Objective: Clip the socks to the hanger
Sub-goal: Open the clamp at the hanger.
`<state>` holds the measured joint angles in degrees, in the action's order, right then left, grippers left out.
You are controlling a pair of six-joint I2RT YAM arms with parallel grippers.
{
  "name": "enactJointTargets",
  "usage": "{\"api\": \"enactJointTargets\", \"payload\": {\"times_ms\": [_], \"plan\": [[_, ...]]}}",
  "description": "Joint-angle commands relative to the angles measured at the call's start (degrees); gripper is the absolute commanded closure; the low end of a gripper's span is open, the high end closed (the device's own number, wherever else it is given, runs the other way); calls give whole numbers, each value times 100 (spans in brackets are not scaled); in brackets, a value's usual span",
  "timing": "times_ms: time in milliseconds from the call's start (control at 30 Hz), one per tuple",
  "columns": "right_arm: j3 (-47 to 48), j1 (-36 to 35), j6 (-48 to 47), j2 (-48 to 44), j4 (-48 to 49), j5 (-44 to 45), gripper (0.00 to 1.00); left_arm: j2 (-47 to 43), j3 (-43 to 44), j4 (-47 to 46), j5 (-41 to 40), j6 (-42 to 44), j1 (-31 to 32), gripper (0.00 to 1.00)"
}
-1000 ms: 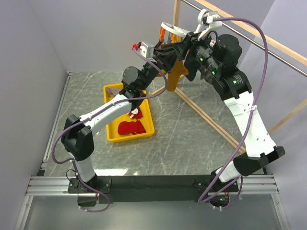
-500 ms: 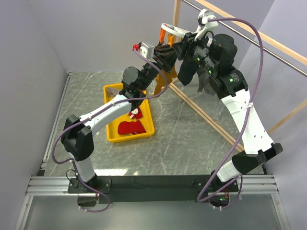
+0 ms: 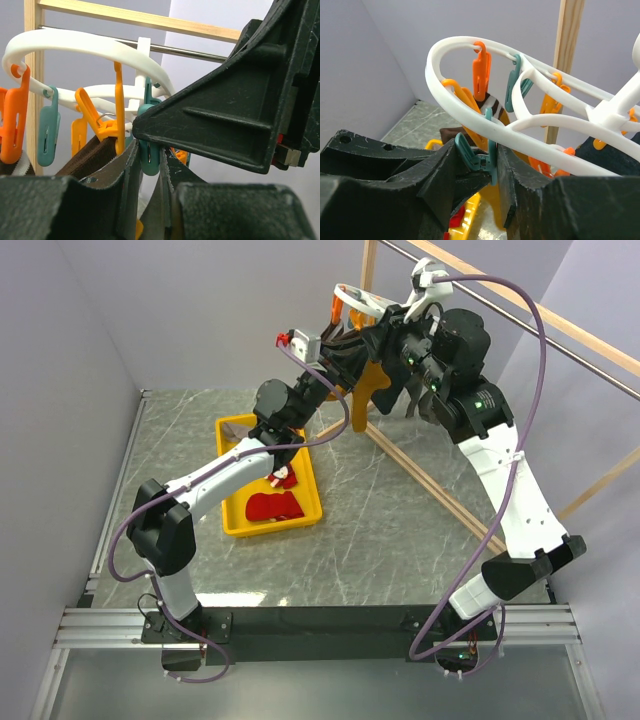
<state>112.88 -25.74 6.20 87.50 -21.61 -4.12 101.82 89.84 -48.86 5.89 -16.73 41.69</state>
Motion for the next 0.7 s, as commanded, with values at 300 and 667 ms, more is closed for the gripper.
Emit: {"api": "enactJointTargets", "payload": {"times_ms": [300, 667], "plan": [[120, -28, 127, -23, 306, 359, 100, -794, -387, 43, 114, -181, -47, 43], [252, -28, 233, 65, 174, 542, 100, -2560, -1660, 2555, -131, -1464, -872, 30]]}}
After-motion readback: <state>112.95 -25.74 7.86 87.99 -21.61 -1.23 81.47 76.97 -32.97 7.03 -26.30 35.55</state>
